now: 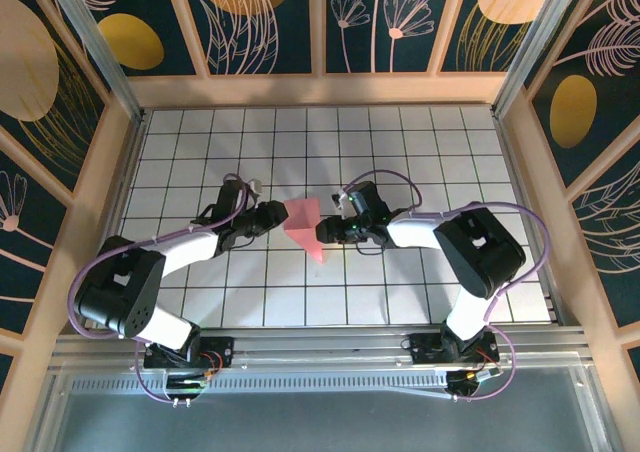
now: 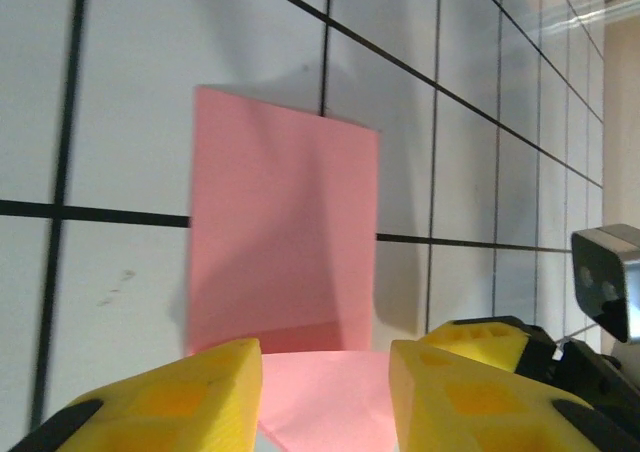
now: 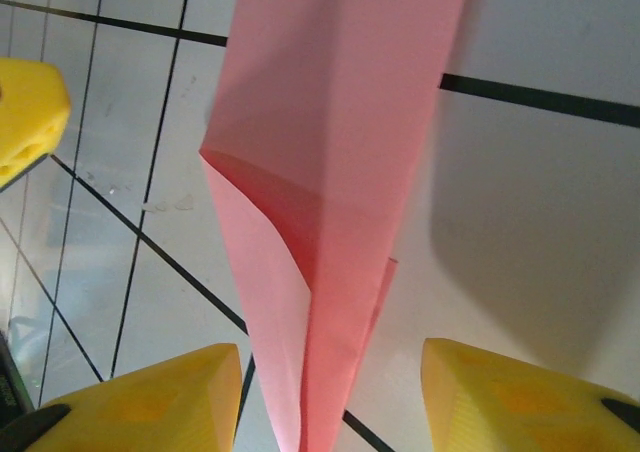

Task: Fold a paper plane with a square sheet of paper (fold left side to right side)
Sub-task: Fourth fold the wing at the center of the table.

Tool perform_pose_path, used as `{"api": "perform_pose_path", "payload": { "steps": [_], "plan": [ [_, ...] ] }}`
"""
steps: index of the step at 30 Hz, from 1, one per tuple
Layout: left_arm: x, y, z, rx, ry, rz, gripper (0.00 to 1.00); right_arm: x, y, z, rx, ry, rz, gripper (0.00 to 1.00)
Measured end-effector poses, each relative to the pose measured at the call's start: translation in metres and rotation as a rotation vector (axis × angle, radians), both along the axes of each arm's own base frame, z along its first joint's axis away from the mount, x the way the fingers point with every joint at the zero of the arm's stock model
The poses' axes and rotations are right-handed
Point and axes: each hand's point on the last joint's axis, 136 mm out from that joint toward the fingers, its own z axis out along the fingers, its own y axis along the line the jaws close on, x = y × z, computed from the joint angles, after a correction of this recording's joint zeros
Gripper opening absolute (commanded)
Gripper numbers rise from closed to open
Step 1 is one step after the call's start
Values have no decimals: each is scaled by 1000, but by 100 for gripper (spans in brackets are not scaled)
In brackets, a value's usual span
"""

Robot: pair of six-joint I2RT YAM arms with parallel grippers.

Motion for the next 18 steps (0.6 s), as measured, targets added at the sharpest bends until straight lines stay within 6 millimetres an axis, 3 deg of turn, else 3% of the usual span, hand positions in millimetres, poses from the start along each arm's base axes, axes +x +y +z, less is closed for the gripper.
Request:
{"api": "perform_pose_path", "payload": {
  "steps": [4, 10, 18],
  "plan": [
    [-4, 7, -9, 7, 22, 9, 46, 2, 5, -1, 16, -2, 13, 33],
    [-3, 11, -14, -34, 47, 11, 52, 3, 8, 1, 30, -9, 24, 0],
    [8, 11, -24, -99, 81, 11, 50, 2, 6, 23, 64, -55, 19, 0]
  ]
}}
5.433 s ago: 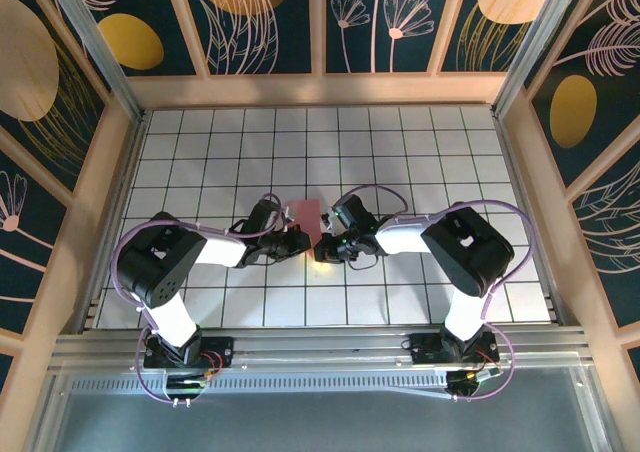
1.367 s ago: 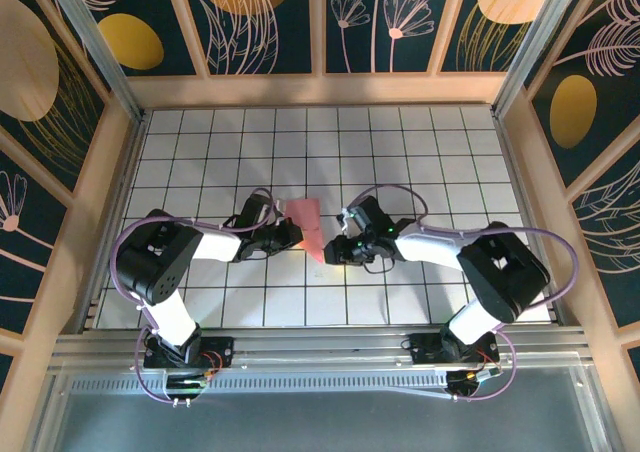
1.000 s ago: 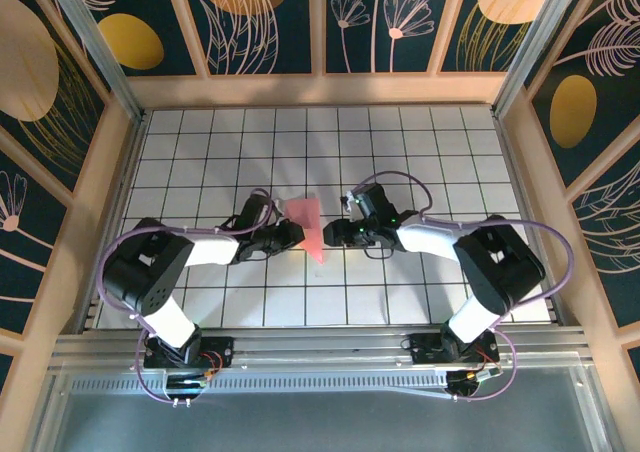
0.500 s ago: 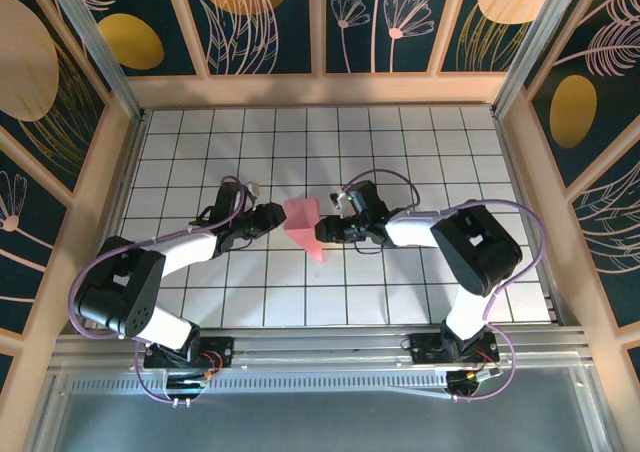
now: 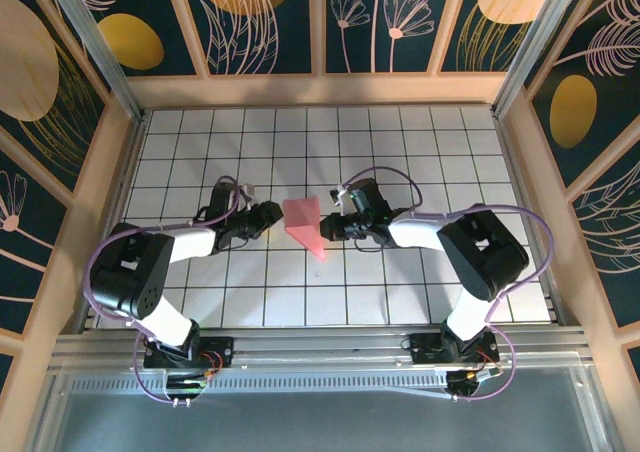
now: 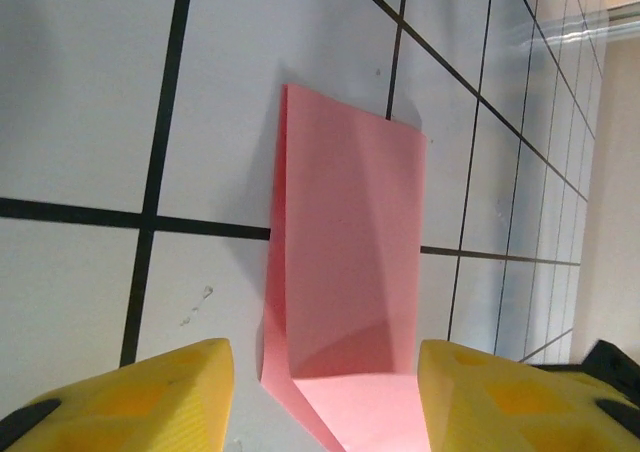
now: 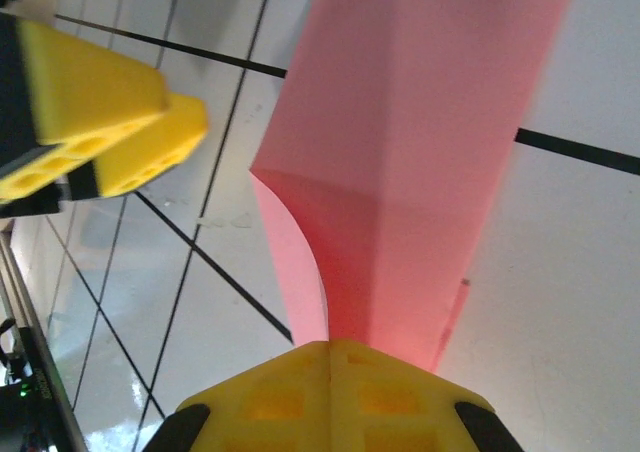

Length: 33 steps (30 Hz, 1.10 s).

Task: Fold a paper plane with a square sheet of paper (fold left side to right side)
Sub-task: Fourth fold the wing at the center of the table.

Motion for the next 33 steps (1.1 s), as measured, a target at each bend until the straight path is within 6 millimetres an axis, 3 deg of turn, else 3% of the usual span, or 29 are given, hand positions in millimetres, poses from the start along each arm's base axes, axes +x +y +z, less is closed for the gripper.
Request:
{"api": "perform_pose_path", "payload": {
  "steps": [8, 15, 19, 24, 30, 33],
  "plan": [
    [13, -15, 1, -46, 6, -46, 50, -2, -3, 10, 27, -31, -5, 0],
    [22, -21, -13, -54, 42, -68, 46, -3, -4, 10, 31, -33, -4, 0],
    [32, -25, -15, -57, 35, -77, 38, -3, -4, 10, 35, -35, -5, 0],
    [35, -27, -20, -54, 39, -87, 17, -6, -7, 8, 34, -34, -7, 0],
    [36, -28, -19, -55, 37, -88, 0, -3, -14, 8, 21, -41, -29, 25],
    [34, -29, -20, -54, 43, -84, 0, 1, -23, 11, -27, -61, -70, 37]
  ]
}}
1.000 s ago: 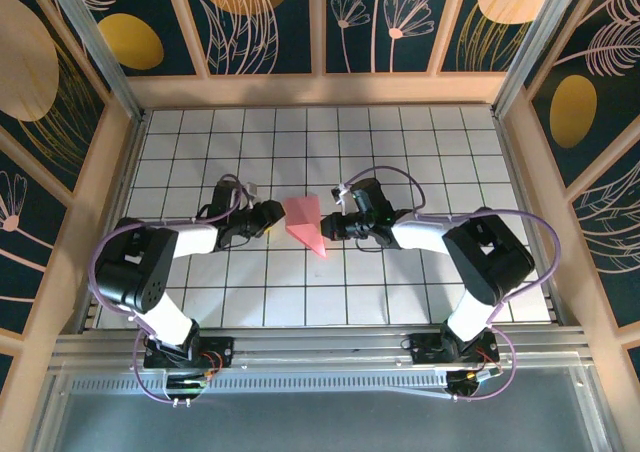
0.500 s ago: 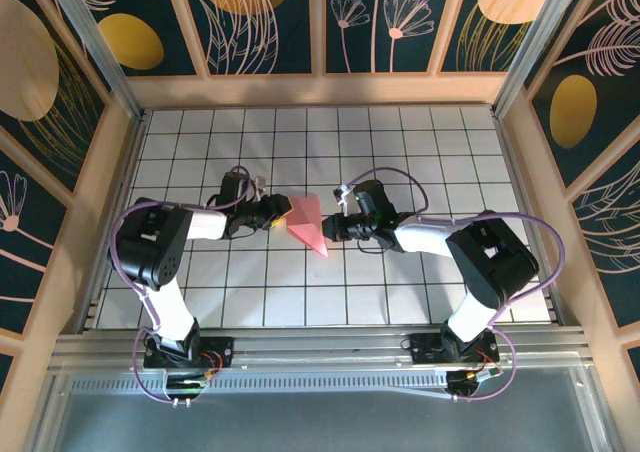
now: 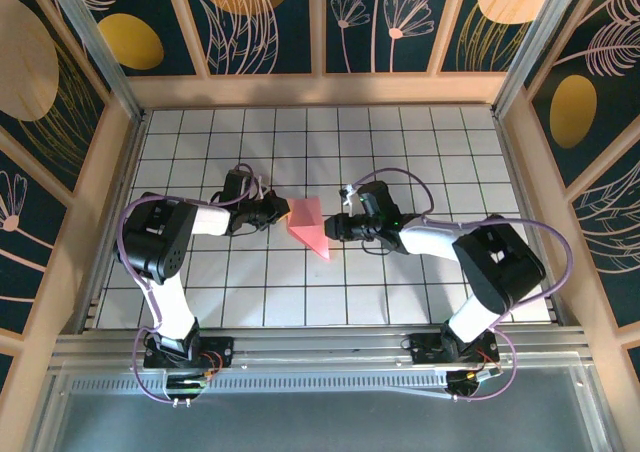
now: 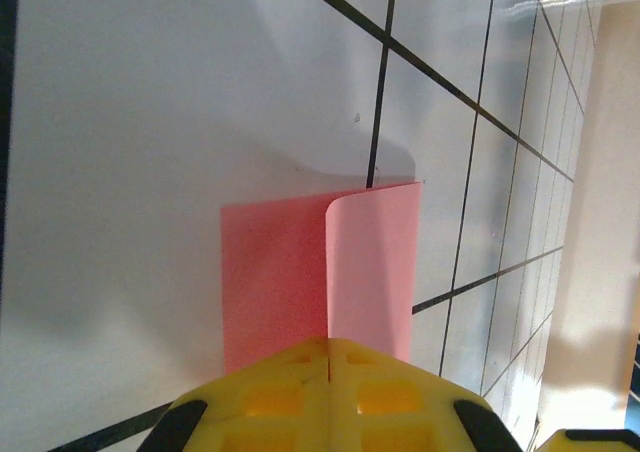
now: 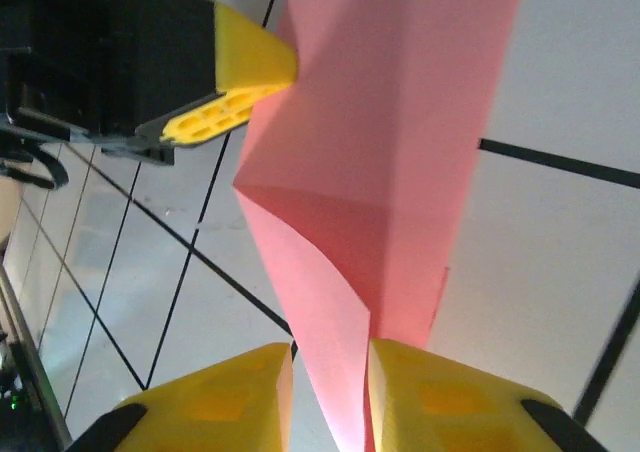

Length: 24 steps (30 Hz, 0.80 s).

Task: Fold a paper plane with a square sheet of paper (fold left side to right side)
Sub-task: Fourth fold the wing at the center of the table.

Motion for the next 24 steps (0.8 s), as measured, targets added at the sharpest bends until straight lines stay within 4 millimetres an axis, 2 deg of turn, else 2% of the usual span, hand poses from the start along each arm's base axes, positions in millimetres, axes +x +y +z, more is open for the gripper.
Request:
{"api": "perform_pose_path", "payload": {
  "steps": [3, 6, 10, 13, 16, 18, 21, 24],
  "plan": [
    [-9, -2, 2, 1, 10, 7, 0, 4, -13, 7, -97, -43, -58, 45],
    [-19, -6, 10, -2, 6, 14, 0, 5, -15, 24, -198, -114, -97, 49],
    [-20, -9, 23, -4, -25, 25, 0, -8, 2, 43, -322, -206, -94, 51],
    [-17, -9, 32, -4, -49, 37, 0, -25, 18, 47, -409, -252, -80, 55],
    [-17, -9, 35, -7, -52, 41, 0, -39, 30, 36, -512, -278, -73, 58],
    [-18, -10, 34, -3, -48, 39, 0, -46, 33, 22, -583, -286, -69, 55],
    [-20, -11, 33, -1, -44, 36, 0, -52, 33, -1, -690, -288, -64, 49],
    [-20, -12, 33, -1, -44, 33, 0, -51, 31, -18, -773, -292, -70, 48]
  ]
}}
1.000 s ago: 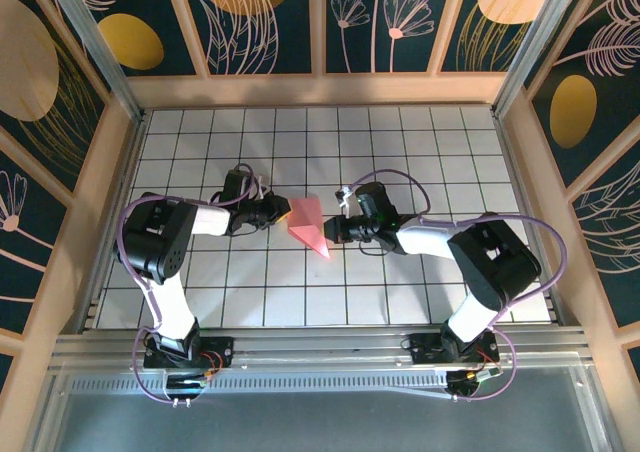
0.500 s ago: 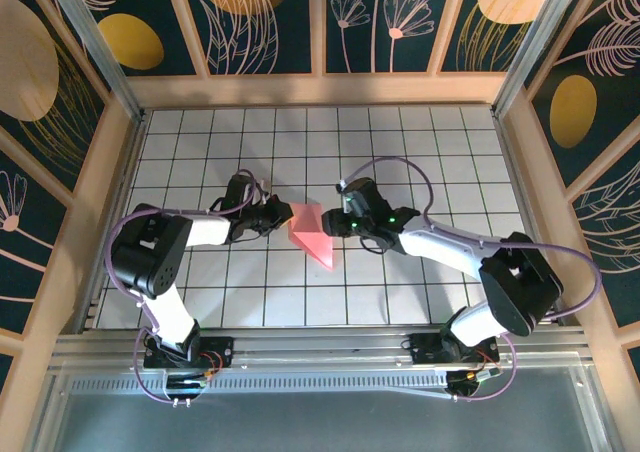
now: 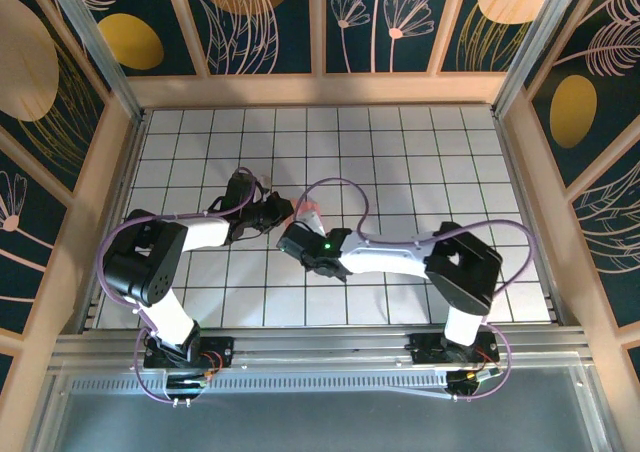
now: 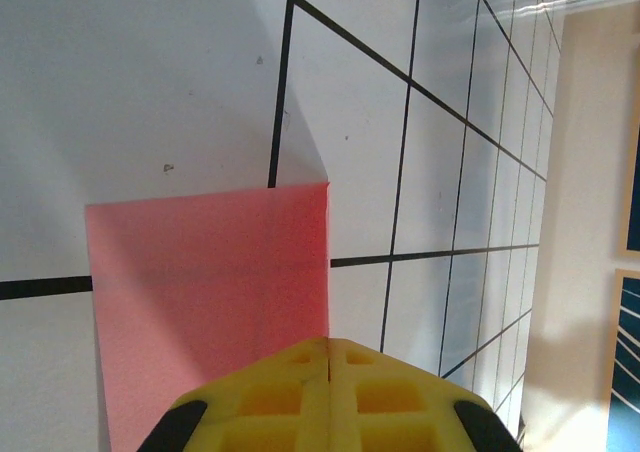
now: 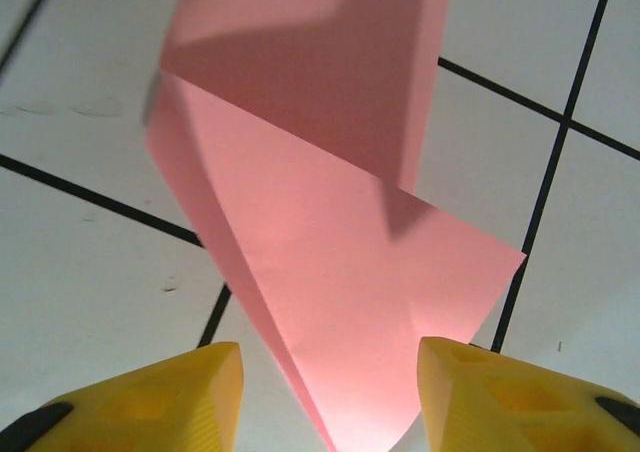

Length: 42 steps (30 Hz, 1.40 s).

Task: Fold a paper plane with a square sheet of paper (fold left side to right side)
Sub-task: Fourth fold the wing at the center of the table.

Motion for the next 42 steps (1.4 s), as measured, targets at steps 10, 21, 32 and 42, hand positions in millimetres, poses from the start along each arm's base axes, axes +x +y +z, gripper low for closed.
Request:
{"api": "perform_pose_path", "payload": {
  "steps": [10, 21, 32, 42],
  "plan": [
    [-1, 0, -1, 4, 7, -1, 0, 5, -2, -10, -73, -38, -25, 48],
    [-2, 2, -4, 15, 16, 7, 0, 7, -4, -25, -122, -40, -28, 48],
    [-2, 2, -5, 18, 19, 9, 0, 8, -4, -25, -124, -41, -29, 40],
    [-2, 2, -4, 19, 19, 8, 0, 8, -5, -26, -127, -41, -32, 16]
  ]
}}
